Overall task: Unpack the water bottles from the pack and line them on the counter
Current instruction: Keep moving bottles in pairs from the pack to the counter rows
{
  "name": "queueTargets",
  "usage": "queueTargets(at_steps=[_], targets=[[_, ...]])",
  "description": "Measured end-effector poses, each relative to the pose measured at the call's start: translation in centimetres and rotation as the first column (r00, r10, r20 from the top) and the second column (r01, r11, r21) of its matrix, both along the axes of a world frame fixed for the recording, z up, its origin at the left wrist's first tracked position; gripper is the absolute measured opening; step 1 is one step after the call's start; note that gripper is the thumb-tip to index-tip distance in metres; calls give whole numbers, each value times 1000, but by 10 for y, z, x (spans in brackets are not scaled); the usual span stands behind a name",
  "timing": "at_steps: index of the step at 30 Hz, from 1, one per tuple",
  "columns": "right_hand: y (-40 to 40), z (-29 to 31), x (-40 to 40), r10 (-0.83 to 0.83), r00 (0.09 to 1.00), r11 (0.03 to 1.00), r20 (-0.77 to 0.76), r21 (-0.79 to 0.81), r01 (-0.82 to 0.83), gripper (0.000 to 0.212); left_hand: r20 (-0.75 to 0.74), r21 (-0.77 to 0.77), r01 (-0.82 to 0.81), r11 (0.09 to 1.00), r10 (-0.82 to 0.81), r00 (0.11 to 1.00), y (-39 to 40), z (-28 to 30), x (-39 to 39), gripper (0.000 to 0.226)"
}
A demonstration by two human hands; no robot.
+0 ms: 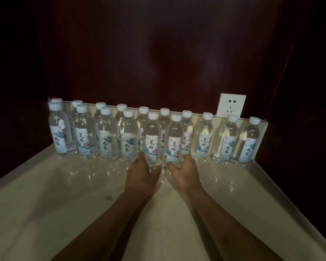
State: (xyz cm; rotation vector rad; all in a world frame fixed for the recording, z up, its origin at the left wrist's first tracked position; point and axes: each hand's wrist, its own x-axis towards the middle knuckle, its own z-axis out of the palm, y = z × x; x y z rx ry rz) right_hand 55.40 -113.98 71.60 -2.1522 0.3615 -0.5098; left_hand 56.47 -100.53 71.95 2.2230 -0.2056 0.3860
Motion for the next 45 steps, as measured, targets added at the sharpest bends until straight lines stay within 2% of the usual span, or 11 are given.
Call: queueTargets(at_steps=[4, 9, 13, 16, 21, 27, 31, 34, 38, 41, 45], targets=[[10, 10, -25, 52, 998, 998, -37, -43, -53, 48, -25, -8, -6, 1000, 6, 1000, 4, 11, -17, 55], [38, 30, -57, 91, 996, 996, 10, -10, -91, 38, -9, -4, 8, 1000, -8, 1000, 25, 27, -45, 50], [80, 43, -88, 163, 984, 979, 74, 114, -171, 18, 121, -62, -31, 998, 39, 992, 72, 34, -88, 38], [132, 42, -116, 247, 961, 949, 123, 168, -265, 14, 201, -126, -76, 989, 100, 974, 127, 28, -135, 22], [247, 26, -167, 380, 912, 889, 157, 209, -406, 7, 215, -137, -220, 966, 246, 945, 247, 13, -214, 17], [413, 13, -239, 601, 771, 748, 209, 194, -635, 17, 199, -147, -434, 889, 456, 867, 399, -4, -317, 17], [509, 0, -285, 757, 619, 592, 210, 182, -785, 14, 170, -157, -626, 764, 646, 744, 482, -16, -376, 13], [579, -24, -324, 867, 476, 447, 149, 192, -874, 13, 84, -206, -756, 622, 781, 619, 541, -35, -427, 8], [648, -71, -361, 951, 309, 288, 34, 273, -918, 13, -25, -246, -852, 462, 876, 482, 600, -75, -483, 13], [693, -112, -375, 973, 218, 232, -79, 327, -916, 15, -142, -287, -894, 344, 908, 395, 640, -113, -515, 24], [750, -170, -386, 970, 107, 188, -217, 396, -899, 14, -294, -271, -945, 184, 919, 263, 691, -161, -544, 20]])
